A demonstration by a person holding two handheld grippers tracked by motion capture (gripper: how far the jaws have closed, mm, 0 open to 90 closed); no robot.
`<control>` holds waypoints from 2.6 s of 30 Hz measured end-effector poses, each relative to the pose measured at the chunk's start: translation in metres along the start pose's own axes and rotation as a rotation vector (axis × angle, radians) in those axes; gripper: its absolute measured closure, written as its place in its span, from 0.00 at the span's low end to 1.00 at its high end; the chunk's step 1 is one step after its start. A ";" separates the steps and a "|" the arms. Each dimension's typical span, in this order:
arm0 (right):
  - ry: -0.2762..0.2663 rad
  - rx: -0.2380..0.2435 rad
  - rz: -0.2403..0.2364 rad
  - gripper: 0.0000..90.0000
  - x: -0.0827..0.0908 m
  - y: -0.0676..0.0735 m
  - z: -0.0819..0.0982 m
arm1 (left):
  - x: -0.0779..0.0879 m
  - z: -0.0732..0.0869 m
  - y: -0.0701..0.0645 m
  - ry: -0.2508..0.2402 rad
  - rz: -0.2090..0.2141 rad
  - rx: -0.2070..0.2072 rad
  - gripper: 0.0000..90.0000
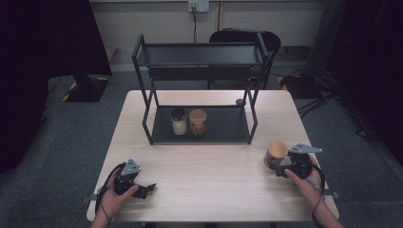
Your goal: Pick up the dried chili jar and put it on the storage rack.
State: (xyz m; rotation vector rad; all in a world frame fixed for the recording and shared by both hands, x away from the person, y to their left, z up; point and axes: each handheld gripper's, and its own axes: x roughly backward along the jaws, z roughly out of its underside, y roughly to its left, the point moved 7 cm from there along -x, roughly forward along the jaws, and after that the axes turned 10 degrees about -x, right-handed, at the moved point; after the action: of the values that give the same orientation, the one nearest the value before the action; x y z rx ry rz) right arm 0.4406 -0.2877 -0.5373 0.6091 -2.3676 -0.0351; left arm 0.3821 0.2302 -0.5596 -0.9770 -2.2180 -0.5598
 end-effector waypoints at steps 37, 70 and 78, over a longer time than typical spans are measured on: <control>-0.027 0.013 0.015 0.18 -0.020 0.007 -0.013 | 0.000 0.000 0.000 0.000 0.000 0.000 0.00; -0.016 0.075 -0.022 0.28 -0.023 0.024 -0.019 | 0.000 0.000 0.000 0.000 0.000 0.000 0.00; -0.001 0.099 -0.046 0.28 -0.029 0.036 -0.023 | 0.000 0.000 0.000 0.000 0.000 0.000 0.00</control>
State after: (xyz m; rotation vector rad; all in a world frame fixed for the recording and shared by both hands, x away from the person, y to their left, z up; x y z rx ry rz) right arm 0.4588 -0.2396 -0.5306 0.7111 -2.3666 0.0613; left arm 0.3821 0.2302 -0.5596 -0.9771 -2.2180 -0.5597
